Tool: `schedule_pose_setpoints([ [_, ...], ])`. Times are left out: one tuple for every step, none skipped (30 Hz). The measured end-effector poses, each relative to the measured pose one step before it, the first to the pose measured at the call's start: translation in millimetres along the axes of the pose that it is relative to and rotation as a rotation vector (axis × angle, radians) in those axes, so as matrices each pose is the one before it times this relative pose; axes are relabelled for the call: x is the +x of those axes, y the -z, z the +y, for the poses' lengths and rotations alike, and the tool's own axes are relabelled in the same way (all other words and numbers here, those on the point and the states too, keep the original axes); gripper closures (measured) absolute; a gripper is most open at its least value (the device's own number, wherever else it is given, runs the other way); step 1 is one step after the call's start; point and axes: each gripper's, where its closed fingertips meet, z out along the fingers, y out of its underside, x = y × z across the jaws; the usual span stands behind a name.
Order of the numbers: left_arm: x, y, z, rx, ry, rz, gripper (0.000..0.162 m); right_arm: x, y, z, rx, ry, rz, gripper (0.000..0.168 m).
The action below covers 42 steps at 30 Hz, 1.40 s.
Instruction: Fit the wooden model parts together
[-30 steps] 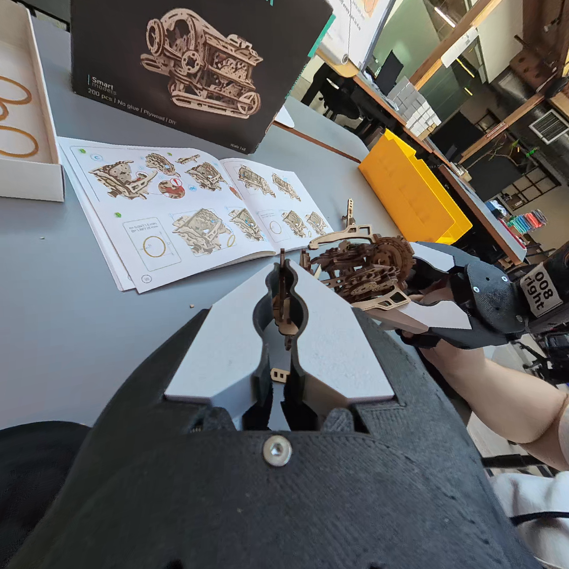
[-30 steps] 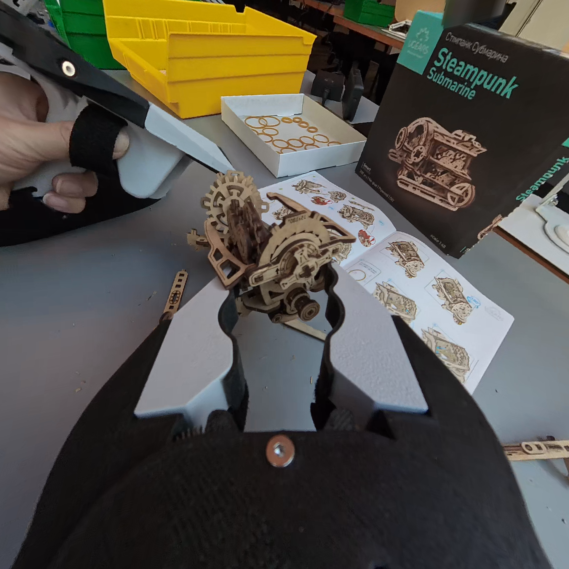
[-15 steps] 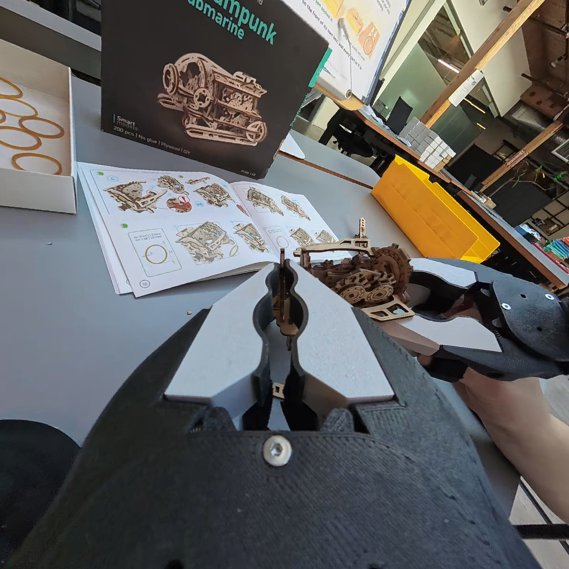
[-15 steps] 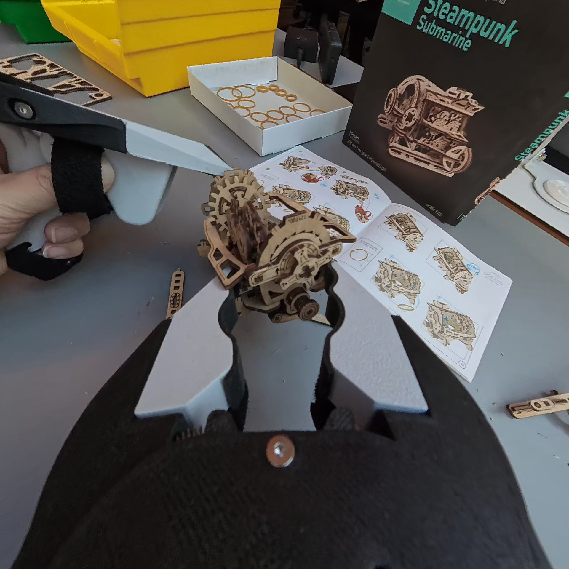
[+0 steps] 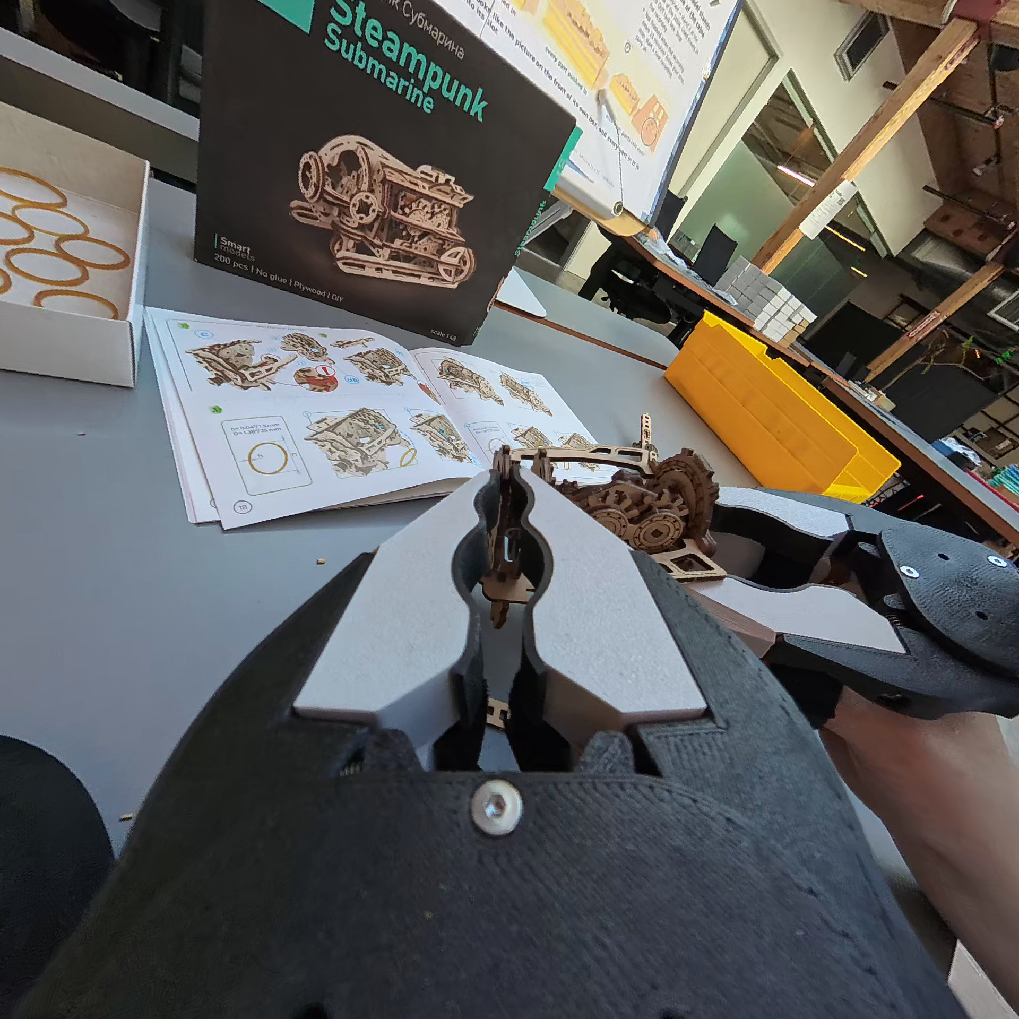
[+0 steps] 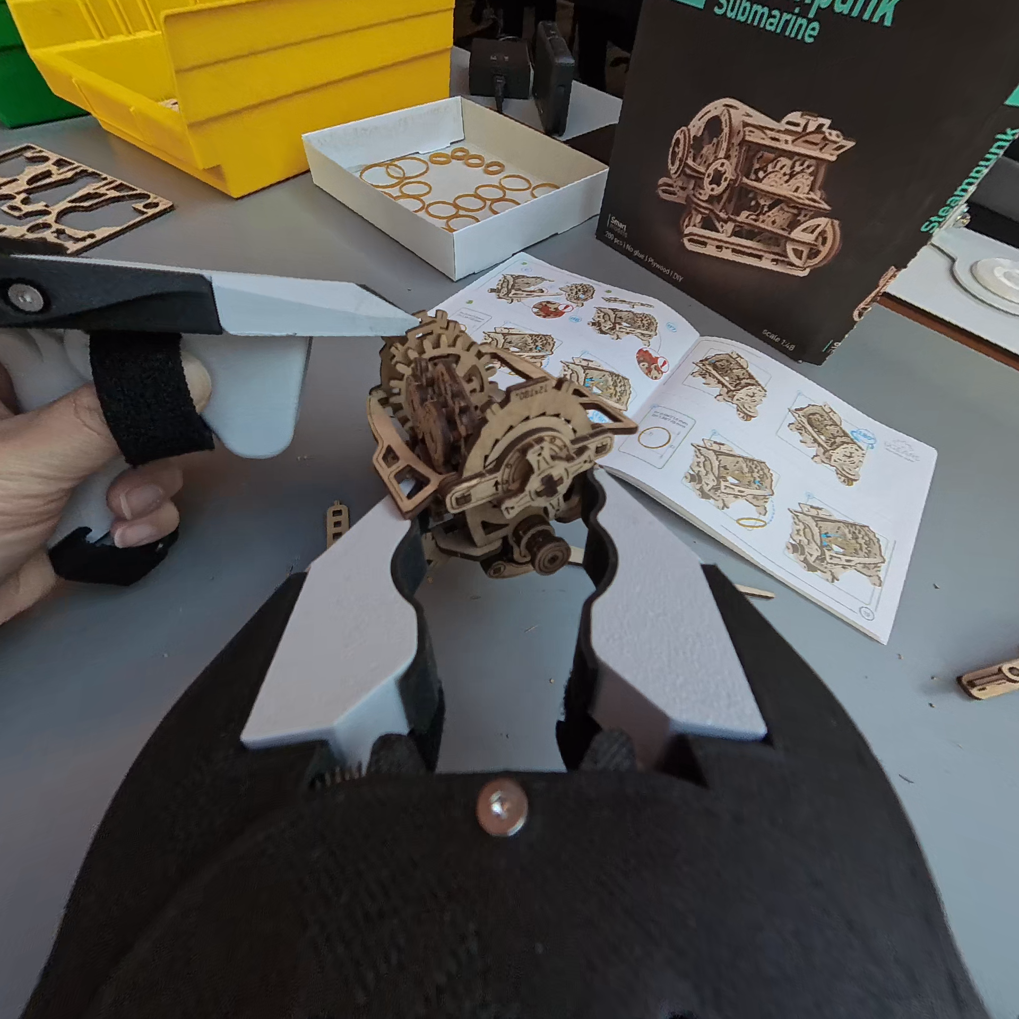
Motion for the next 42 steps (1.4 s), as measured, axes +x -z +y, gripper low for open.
schedule_pose_setpoints([
  [0.40, 0.11, 0.18, 0.0042, 0.0017, 0.0006, 0.161, 0.00, -0.27, 0.02, 0.0005, 0.0042, 0.0086, 0.113],
  [0.56, 0.10, 0.29, 0.0031, 0.0043, 0.0007, 0.161, 0.57, -0.46, 0.25, -0.0030, 0.0166, 0.0158, 0.113],
  [-0.03, 0.13, 0.04, 0.0038, 0.0046, -0.0016, 0.160, 0.54, -0.34, -0.15, -0.0003, 0.0284, 0.0193, 0.113],
  [-0.54, 0.37, -0.13, 0.0031, 0.0010, -0.0026, 0.161, 0.33, -0.19, -0.45, 0.0014, 0.0270, 0.0158, 0.113],
  [-0.70, 0.31, -0.14, 0.0009, -0.0002, -0.0012, 0.161, -0.07, -0.12, -0.16, -0.0010, 0.0207, 0.0085, 0.113],
  [-0.42, 0.31, -0.02, -0.0012, 0.0030, 0.0012, 0.161, -0.10, 0.03, -0.51, 0.0016, 0.0182, 0.0047, 0.113],
  [-0.28, 0.28, 0.10, -0.0011, 0.0063, 0.0030, 0.161, 0.17, -0.04, -0.15, 0.0014, 0.0175, 0.0049, 0.113],
  [-0.19, 0.23, -0.04, 0.0022, 0.0091, 0.0016, 0.161, -0.40, -0.31, 0.05, 0.0003, -0.0053, -0.0003, 0.113],
  [-0.55, 0.44, -0.24, 0.0046, 0.0050, -0.0013, 0.161, -1.39, -0.38, 0.30, -0.0006, -0.0256, -0.0104, 0.113],
  [-0.48, 0.40, -0.19, 0.0048, -0.0015, -0.0027, 0.161, -1.47, -0.52, 0.10, -0.0001, -0.0244, -0.0146, 0.113],
  [-0.03, 0.18, 0.00, 0.0024, -0.0023, -0.0024, 0.161, -0.15, -0.29, 0.50, -0.0017, -0.0108, -0.0049, 0.113],
  [0.07, -0.04, -0.01, 0.0014, -0.0015, -0.0021, 0.161, 0.17, 0.15, -0.14, 0.0008, 0.0039, 0.0042, 0.113],
  [-0.05, 0.04, -0.04, 0.0011, 0.0004, -0.0017, 0.161, -0.24, 0.42, -0.23, 0.0007, 0.0080, 0.0082, 0.113],
  [-0.30, 0.08, -0.05, 0.0022, 0.0020, -0.0015, 0.161, -0.50, 0.26, -0.28, 0.0018, 0.0117, 0.0102, 0.113],
  [-0.41, 0.15, -0.23, 0.0027, 0.0041, -0.0005, 0.161, -0.78, 0.07, 0.17, 0.0013, 0.0158, 0.0105, 0.113],
  [-0.41, 0.17, -0.13, 0.0023, 0.0061, 0.0006, 0.161, -0.66, 0.01, 0.18, 0.0011, 0.0133, 0.0102, 0.113],
  [-0.46, 0.16, -0.09, 0.0023, 0.0075, 0.0016, 0.161, -0.75, 0.23, -0.25, 0.0033, 0.0098, 0.0087, 0.113],
  [-0.30, 0.12, -0.16, 0.0025, 0.0081, 0.0016, 0.161, -0.72, 0.13, -0.15, 0.0018, 0.0054, 0.0076, 0.113],
  [-0.17, 0.18, 0.02, 0.0025, 0.0054, 0.0005, 0.161, -0.61, 0.05, 0.09, 0.0012, -0.0005, 0.0055, 0.113],
  [-0.11, 0.21, -0.05, 0.0017, 0.0017, -0.0006, 0.161, -0.36, -0.04, 0.14, 0.0006, -0.0051, 0.0030, 0.113],
  [0.03, 0.26, 0.00, 0.0021, -0.0008, -0.0021, 0.161, -0.23, -0.05, 0.10, -0.0004, -0.0126, -0.0004, 0.113],
  [0.08, 0.36, 0.08, 0.0029, -0.0023, -0.0028, 0.161, -0.38, -0.03, 0.40, -0.0002, -0.0172, -0.0024, 0.113],
  [0.13, 0.37, 0.09, 0.0028, -0.0021, -0.0025, 0.161, -0.59, 0.09, 0.42, 0.0005, -0.0114, -0.0017, 0.113],
  [0.15, 0.19, 0.23, 0.0011, -0.0006, -0.0012, 0.161, -0.16, -0.03, 0.61, -0.0008, -0.0006, 0.0035, 0.113],
  [0.23, 0.22, 0.17, -0.0001, 0.0007, -0.0001, 0.161, -0.08, 0.30, 0.09, 0.0007, 0.0051, 0.0060, 0.113],
  [0.06, 0.13, 0.08, 0.0000, 0.0018, 0.0002, 0.161, -0.05, 0.26, -0.03, 0.0008, 0.0045, 0.0059, 0.113],
  [-0.01, 0.25, 0.13, 0.0016, 0.0023, -0.0006, 0.161, -0.21, 0.14, 0.01, -0.0008, 0.0021, 0.0050, 0.113],
  [0.05, 0.24, 0.15, 0.0012, 0.0014, -0.0007, 0.160, -0.08, 0.05, -0.04, -0.0002, 0.0016, 0.0042, 0.113],
  [0.15, 0.15, 0.03, 0.0003, 0.0009, 0.0001, 0.160, -0.04, 0.14, 0.09, -0.0005, 0.0035, 0.0051, 0.113],
  [0.34, 0.24, 0.18, 0.0006, 0.0004, 0.0010, 0.160, 0.07, 0.00, 0.51, -0.0016, 0.0027, 0.0054, 0.113],
  [0.42, 0.20, 0.13, 0.0007, 0.0001, 0.0008, 0.160, -0.33, 0.05, 0.48, -0.0023, 0.0011, 0.0038, 0.112],
  [0.75, 0.23, 0.20, 0.0002, 0.0000, 0.0032, 0.160, -0.29, -0.22, 0.78, -0.0044, 0.0073, 0.0047, 0.113],
  [0.98, -0.12, 1.14, -0.0054, 0.0015, 0.0026, 0.159, -0.39, -0.73, 2.05, -0.0123, 0.0147, 0.0063, 0.113],
  [0.72, -0.60, 2.41, -0.0110, 0.0016, -0.0007, 0.158, -1.32, -1.32, 2.63, -0.0163, 0.0143, 0.0020, 0.113],
  [-0.11, -0.32, 1.16, -0.0038, -0.0015, -0.0052, 0.158, -1.65, -0.74, 1.28, -0.0069, -0.0040, -0.0015, 0.113],
  [-0.27, 0.57, -1.29, 0.0068, -0.0047, -0.0022, 0.158, -1.00, 0.74, -1.87, 0.0155, -0.0246, -0.0064, 0.113],
  [-0.12, 1.05, -2.26, 0.0089, -0.0042, 0.0044, 0.159, 0.10, 1.90, -3.16, 0.0244, -0.0299, -0.0086, 0.113],
  [-0.37, 0.84, -1.22, 0.0004, 0.0013, 0.0069, 0.160, 1.12, 1.68, -2.82, 0.0202, -0.0142, -0.0061, 0.113],
  [0.09, 0.36, -0.01, -0.0038, 0.0103, 0.0121, 0.161, 1.61, 0.61, -0.34, 0.0023, -0.0032, -0.0009, 0.113],
  [-0.31, -0.02, 0.62, -0.0037, 0.0171, 0.0095, 0.160, 0.53, -0.56, 1.14, -0.0068, -0.0013, -0.0054, 0.113],
  [-0.22, 0.09, -0.09, 0.0009, 0.0199, 0.0095, 0.160, -0.24, -0.55, 0.38, 0.0006, -0.0062, -0.0068, 0.112],
  [-0.49, -0.04, -0.32, 0.0005, 0.0203, 0.0083, 0.160, -0.33, -0.57, -0.17, 0.0033, -0.0016, -0.0050, 0.113],
])
